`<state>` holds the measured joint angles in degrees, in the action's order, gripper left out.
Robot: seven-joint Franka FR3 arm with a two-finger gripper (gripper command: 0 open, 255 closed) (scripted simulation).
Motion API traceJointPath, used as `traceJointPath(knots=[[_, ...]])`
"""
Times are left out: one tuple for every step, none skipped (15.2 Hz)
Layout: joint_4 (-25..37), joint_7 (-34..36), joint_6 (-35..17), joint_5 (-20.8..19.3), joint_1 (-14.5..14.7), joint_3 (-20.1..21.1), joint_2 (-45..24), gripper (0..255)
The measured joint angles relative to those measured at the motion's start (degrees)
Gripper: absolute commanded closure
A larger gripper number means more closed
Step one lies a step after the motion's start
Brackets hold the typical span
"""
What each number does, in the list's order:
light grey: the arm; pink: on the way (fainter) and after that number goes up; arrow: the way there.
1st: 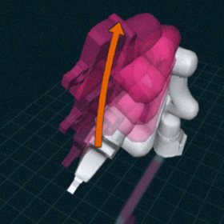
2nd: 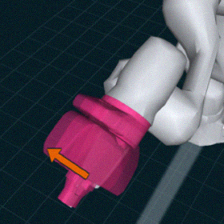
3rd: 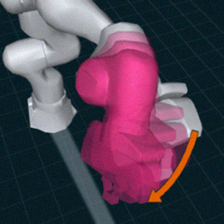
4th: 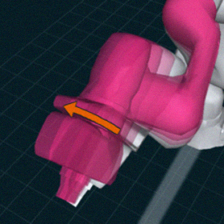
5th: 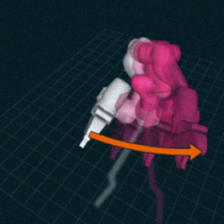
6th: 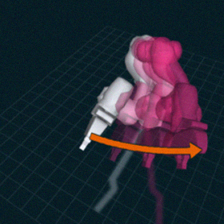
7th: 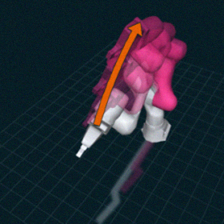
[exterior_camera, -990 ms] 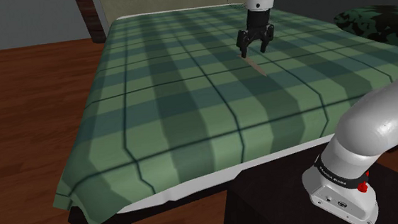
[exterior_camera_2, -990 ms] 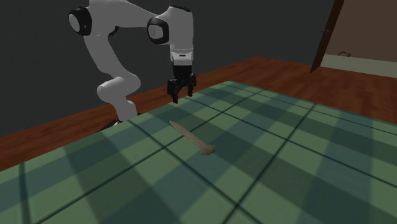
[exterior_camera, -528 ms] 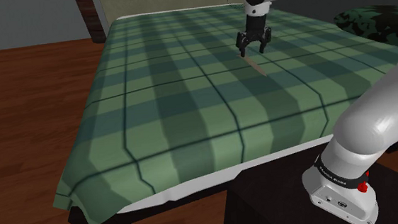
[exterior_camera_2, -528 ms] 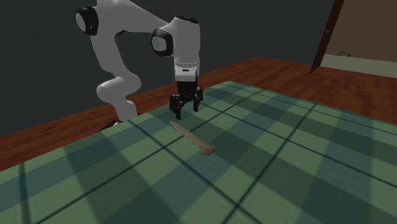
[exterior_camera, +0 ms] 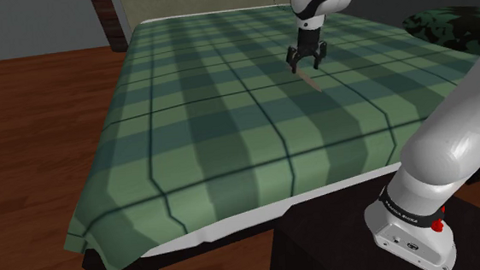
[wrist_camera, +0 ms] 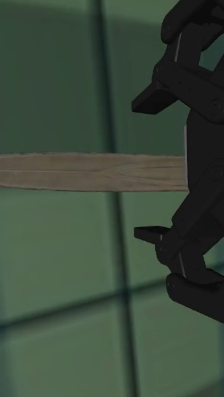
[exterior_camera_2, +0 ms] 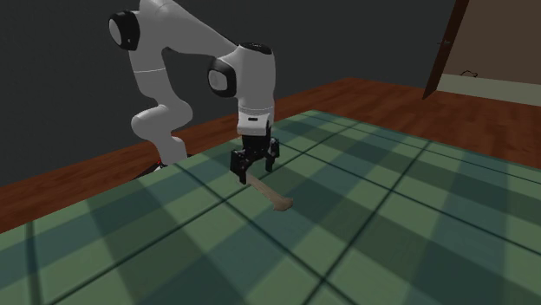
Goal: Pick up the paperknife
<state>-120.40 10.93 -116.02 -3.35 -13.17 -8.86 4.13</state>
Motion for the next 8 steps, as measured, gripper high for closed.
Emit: traceJointPath(knots=[[-0.46,-0.01,-0.73,0.02,-0.02,-0.03,-0.26,0],[-0.76,-0.09,-1.43,0.06,-0.07,-0.09,-0.66,0],[-1.18,-0.02,-2.03,0.07,-0.04,-0.07,-0.85,0],[-1.46,-0.04,-2.41,0.08,-0.06,-0.09,-0.95,255],[-1.53,-0.07,-2.6,0.15,-0.05,-0.07,-0.93,255],[-1.37,-0.07,-2.76,1.3,0.15,0.18,-0.75,255],[-1.38,0.03,-2.83,1.46,0.21,0.25,-0.76,255],[-1.25,0.02,-2.75,0.95,0.23,0.28,-0.83,255]])
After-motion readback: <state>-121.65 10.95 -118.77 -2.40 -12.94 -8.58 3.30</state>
